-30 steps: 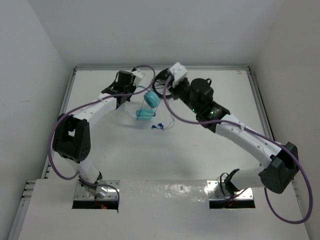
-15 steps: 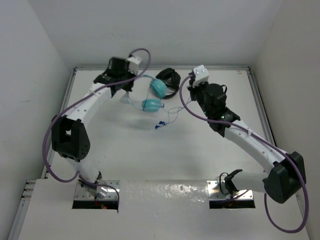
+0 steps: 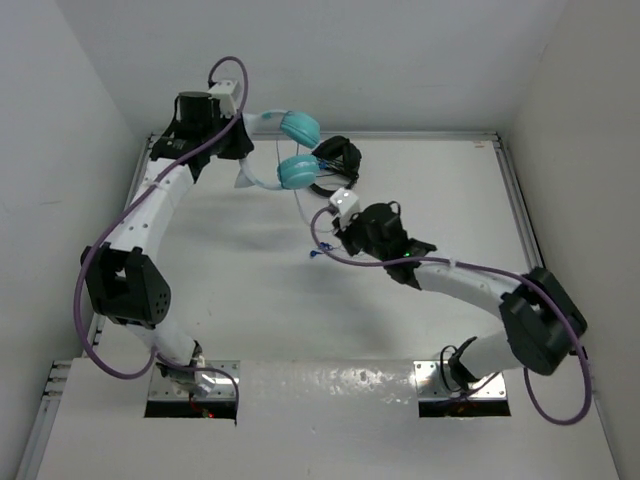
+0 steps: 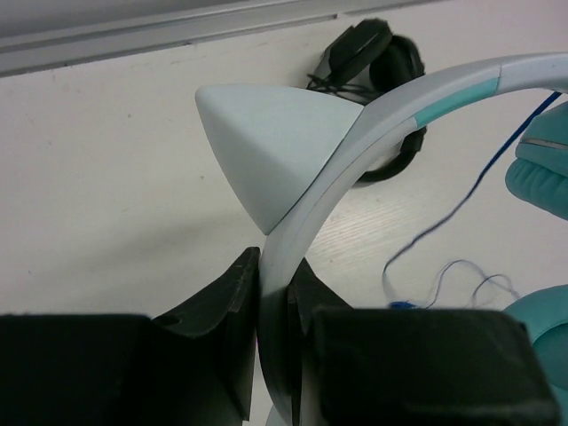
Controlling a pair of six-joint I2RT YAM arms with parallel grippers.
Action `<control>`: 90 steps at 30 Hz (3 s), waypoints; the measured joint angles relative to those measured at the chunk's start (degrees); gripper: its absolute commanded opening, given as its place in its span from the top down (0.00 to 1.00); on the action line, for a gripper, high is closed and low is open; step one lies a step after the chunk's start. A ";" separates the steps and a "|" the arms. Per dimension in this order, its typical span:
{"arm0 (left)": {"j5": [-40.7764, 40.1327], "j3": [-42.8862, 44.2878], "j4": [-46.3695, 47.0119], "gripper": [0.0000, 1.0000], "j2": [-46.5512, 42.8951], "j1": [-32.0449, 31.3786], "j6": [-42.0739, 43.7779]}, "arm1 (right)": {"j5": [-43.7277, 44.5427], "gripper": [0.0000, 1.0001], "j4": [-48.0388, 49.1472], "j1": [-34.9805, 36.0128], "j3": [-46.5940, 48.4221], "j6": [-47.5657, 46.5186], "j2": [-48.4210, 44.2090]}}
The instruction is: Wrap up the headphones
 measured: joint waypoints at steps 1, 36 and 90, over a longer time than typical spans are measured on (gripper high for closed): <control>1.29 0.52 0.07 1.00 0.00 0.83 -1.38 | -1.03 1.00 0.02 1.81 0.46 0.07 2.38; -9.99 -23.63 16.39 1.00 0.07 -8.07 11.21 | -3.17 1.00 -20.48 24.33 38.03 -5.11 1.16; 15.08 10.84 -14.60 1.00 -7.26 -11.21 8.66 | -29.88 0.32 5.33 -16.74 10.54 9.14 13.55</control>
